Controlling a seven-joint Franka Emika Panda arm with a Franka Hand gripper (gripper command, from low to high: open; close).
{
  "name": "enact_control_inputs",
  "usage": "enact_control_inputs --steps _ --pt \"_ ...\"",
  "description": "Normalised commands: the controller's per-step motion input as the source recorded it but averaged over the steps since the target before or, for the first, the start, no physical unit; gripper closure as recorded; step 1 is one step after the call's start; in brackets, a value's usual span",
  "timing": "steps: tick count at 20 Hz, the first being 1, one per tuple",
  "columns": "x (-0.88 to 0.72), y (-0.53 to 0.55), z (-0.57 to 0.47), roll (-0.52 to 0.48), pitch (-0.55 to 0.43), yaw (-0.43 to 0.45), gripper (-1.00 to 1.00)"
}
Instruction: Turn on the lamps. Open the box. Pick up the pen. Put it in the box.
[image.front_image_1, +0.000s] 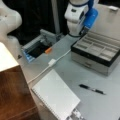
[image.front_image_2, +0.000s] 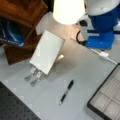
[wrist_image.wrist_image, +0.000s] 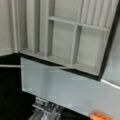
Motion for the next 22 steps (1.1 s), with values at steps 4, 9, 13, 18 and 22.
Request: enact_control_inputs --steps 4,9,13,18,22 --pt "0.07 -0.35 -0.08 -0.314 -0.002 0.215 -1.00" --pt "0.15 -0.26 -0.17 -0.325 -0.054 0.210 -1.00" --pt "0.19 -0.26 -0.32 -0.350 -0.107 0.209 -1.00" --pt "0.13 -0.25 -0.33 -0.320 -0.113 0.235 -1.00" --pt "0.08 -0.29 -0.25 -0.184 -0.069 0.326 -1.00"
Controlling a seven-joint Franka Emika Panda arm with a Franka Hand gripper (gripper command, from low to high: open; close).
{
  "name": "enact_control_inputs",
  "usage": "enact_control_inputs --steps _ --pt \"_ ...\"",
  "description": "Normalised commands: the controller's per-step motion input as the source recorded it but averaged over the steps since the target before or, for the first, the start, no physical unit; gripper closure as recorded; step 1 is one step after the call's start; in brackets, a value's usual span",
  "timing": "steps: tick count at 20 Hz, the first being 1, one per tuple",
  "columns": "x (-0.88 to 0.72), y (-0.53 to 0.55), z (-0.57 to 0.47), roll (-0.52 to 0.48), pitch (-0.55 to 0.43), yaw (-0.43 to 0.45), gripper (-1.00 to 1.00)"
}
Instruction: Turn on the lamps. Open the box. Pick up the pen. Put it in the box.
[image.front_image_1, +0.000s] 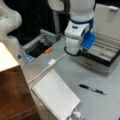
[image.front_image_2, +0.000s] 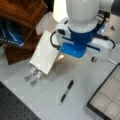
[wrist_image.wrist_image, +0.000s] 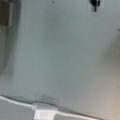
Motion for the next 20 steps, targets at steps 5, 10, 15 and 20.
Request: enact_control_inputs --steps 5,10,15,20 --pt "0.13 -0.33 -0.26 -0.072 -0.079 0.425 -1.00" --pt "0.13 -0.24 -0.27 -0.024 -0.060 0.425 -1.00" --pt "0.16 -0.13 -0.23 -0.054 -0.054 0.372 -1.00" --pt "0.22 -0.05 -0.17 -0.070 -0.063 0.249 -1.00"
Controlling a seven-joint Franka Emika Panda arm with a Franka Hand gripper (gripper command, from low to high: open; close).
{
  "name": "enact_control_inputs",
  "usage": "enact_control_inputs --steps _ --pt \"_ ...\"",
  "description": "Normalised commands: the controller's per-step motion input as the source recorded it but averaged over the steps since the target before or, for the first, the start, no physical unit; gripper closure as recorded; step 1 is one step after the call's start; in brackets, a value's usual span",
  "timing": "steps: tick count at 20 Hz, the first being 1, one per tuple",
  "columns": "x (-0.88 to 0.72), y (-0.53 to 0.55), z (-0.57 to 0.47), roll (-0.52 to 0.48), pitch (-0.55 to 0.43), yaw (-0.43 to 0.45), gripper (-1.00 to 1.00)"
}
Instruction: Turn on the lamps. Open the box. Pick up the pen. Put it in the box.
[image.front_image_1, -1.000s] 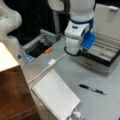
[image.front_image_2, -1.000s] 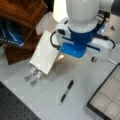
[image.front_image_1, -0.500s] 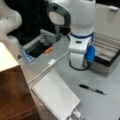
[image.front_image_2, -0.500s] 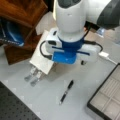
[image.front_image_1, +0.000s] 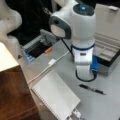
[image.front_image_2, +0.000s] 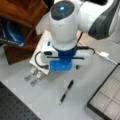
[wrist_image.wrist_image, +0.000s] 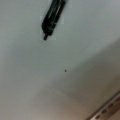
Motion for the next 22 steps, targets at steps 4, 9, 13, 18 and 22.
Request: enact_control_inputs --steps 4,9,13,18,22 --pt "0.18 -0.03 -0.14 -0.103 -0.035 0.172 -1.00" --pt "0.17 -0.04 -0.17 -0.138 -0.009 0.337 -1.00" --pt "0.17 -0.03 -0.10 -0.132 0.019 0.447 -1.00" --pt "0.20 0.02 -0.08 -0.122 0.036 0.411 -1.00" --pt "0.27 0.10 -0.11 -0.120 0.024 0.310 -1.00"
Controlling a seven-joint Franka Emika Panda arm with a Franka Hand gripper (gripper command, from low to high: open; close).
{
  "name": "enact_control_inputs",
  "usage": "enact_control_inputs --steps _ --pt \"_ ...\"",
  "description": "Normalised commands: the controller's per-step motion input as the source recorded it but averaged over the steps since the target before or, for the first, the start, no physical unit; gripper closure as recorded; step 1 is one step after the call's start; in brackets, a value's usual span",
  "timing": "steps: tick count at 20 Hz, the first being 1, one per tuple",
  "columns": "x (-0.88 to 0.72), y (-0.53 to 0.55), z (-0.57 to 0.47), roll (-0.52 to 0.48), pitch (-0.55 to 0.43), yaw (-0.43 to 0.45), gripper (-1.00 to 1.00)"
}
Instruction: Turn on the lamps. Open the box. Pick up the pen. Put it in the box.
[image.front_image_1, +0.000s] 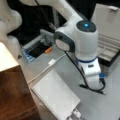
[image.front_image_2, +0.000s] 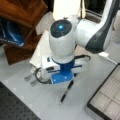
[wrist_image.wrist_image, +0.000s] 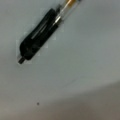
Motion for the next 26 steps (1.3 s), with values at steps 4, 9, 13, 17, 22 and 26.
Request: enact_control_inputs --steps 4,9,13,17,22,26 --pt "0.33 0.11 -0.13 -0.111 0.013 0.252 -1.00" --pt "0.31 0.06 -0.13 -0.076 0.063 0.250 -1.00" --pt "0.32 -0.03 -0.17 -0.108 0.076 0.220 -1.00" --pt "0.30 -0.02 -0.16 -0.111 0.050 0.206 -1.00" --pt "0.25 0.04 -0.10 -0.100 0.025 0.206 -1.00" --pt "0.20 0.08 0.00 -0.112 0.001 0.194 -1.00"
